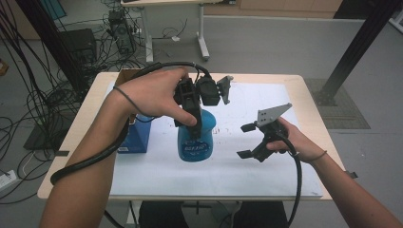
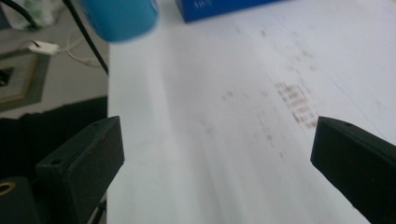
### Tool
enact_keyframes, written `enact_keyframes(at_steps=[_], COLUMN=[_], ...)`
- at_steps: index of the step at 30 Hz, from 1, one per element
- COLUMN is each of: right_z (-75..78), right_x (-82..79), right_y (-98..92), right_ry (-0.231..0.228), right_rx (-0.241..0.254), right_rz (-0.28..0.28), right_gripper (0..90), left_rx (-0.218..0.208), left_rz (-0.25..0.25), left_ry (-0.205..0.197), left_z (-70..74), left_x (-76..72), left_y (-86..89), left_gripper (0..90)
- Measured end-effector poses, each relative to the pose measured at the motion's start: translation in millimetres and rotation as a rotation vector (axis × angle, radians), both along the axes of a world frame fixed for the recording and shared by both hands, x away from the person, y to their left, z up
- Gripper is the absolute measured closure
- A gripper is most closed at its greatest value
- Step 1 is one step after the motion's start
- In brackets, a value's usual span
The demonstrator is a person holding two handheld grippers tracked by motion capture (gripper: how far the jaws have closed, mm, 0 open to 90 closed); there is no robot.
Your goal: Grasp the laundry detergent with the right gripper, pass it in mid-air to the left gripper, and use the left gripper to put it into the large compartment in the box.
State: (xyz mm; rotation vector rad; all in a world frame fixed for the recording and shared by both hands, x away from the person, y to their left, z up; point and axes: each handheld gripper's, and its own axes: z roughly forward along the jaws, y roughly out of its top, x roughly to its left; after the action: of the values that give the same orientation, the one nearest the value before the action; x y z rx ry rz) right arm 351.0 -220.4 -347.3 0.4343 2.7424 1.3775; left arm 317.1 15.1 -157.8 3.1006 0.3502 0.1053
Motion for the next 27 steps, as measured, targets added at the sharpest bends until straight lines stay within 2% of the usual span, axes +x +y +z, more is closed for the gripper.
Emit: enact_keyframes(at_steps=[4,7,12,15,20,23,25,27], right_z=[-2.0,-2.3,-2.1,-0.5,0.0,1.3,0.9,0.1], right_x=[3.8,5.7,5.2,4.4,5.6,6.9,7.7,8.9], right_y=[-13.5,-23.1,-33.4,-36.5,-38.8,-40.5,-41.6,-42.7], right_ry=[0.027,0.072,0.069,0.067,0.114,0.129,0.139,0.166], right_rx=[-0.126,-0.2,-0.349,-0.415,-0.569,-0.627,-0.665,-0.71], right_rz=[-0.063,-0.092,-0.134,-0.131,-0.138,-0.16,-0.157,-0.164], right_gripper=[3.2,3.4,4.0,4.4,5.5,5.9,5.9,5.8], left_rx=[0.007,0.009,0.003,0.002,0.0,0.001,0.0,0.007], left_rz=[0.004,0.01,0.022,0.026,0.037,0.042,0.046,0.051], left_ry=[0.004,0.004,0.006,0.002,0.007,0.014,0.014,0.013], left_z=[-0.2,0.1,1.0,2.1,4.3,4.9,4.6,4.3], left_x=[0.4,0.2,0.7,0.9,0.6,0.8,0.9,0.6], left_y=[1.6,2.6,5.1,6.0,7.7,8.9,9.3,9.2], left_gripper=[37.5,37.5,37.5,37.4,37.5,37.4,37.4,37.4])
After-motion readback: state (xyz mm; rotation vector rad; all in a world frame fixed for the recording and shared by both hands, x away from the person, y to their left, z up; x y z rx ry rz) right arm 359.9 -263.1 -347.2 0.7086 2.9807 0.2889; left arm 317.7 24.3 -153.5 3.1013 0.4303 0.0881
